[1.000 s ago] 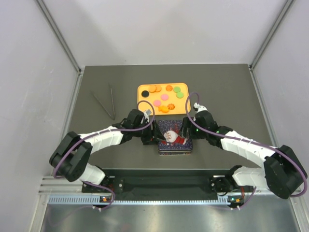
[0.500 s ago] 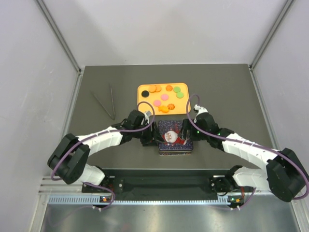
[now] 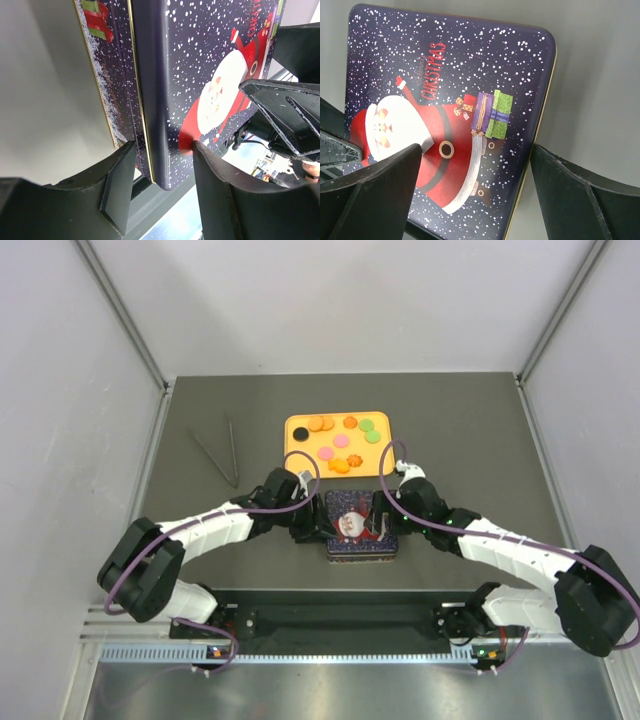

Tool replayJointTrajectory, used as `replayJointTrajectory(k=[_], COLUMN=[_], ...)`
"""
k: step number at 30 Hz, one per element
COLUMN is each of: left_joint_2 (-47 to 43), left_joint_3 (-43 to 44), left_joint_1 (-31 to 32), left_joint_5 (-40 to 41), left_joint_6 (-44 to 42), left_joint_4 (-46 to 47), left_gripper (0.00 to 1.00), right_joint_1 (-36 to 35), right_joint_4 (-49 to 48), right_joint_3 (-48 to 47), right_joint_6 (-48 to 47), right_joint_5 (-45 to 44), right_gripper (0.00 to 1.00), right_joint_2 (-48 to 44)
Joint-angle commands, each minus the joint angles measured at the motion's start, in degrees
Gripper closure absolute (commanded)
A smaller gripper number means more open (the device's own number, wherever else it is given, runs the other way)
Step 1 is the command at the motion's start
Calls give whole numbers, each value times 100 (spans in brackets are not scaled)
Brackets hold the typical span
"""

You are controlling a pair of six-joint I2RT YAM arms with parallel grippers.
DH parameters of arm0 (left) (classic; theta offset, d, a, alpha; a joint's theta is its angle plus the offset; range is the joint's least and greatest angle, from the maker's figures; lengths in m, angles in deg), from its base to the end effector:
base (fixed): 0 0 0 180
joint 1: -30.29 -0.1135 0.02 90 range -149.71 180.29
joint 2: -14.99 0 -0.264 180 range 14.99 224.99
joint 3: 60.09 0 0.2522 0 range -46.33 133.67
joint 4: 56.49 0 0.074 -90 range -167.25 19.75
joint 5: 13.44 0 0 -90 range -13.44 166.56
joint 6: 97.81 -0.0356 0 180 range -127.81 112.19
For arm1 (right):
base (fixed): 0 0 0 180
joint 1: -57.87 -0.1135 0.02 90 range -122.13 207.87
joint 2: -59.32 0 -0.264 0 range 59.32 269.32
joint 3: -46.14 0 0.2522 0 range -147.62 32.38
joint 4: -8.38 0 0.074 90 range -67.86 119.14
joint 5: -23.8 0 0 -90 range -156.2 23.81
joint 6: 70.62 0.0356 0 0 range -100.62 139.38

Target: Pack the cookies

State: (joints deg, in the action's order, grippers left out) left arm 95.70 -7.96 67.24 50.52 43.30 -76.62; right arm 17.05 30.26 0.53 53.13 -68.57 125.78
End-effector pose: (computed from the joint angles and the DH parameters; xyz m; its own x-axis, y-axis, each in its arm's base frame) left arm 0.2054 -0.1741 0.1738 -0.9776 -0.1398 -0.1575 0.0171 0.6930 -0.7207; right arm 0.1756 0.1497 0.1914 -0.7770 0.0623 -0.6264 -0.2387 0.8916 0.3848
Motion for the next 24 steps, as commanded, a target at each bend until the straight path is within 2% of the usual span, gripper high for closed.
replayJointTrajectory(k=[1, 7, 10, 13, 14, 19, 24], left_joint_2=[-125, -37, -2, 15, 15, 24, -2], left_joint_3=[39, 83, 101, 109, 118, 171, 232], left_joint_1=[23, 76, 102, 111, 119, 120, 155], left_joint_5=[91, 99, 99, 117, 117, 108, 108], left_joint_6=[30, 118, 162, 189, 197, 206, 206], left_joint_4=[83, 162, 180, 198, 198, 171, 110], left_gripper=[47, 50, 51, 51, 51, 53, 53], right_joint_1=[-198, -286, -304, -330, -330, -330, -330], right_joint_4=[49, 76, 76, 93, 111, 164, 251], right_joint_3=[4, 21, 65, 109, 118, 153, 171], right_joint_6=[-27, -10, 8, 8, -1, -27, -62], right_joint_5=[-106, -106, -88, -71, -62, -9, -27], right_gripper=[11, 12, 20, 22, 26, 33, 32], right_joint_2=[-19, 122, 140, 157, 166, 148, 122])
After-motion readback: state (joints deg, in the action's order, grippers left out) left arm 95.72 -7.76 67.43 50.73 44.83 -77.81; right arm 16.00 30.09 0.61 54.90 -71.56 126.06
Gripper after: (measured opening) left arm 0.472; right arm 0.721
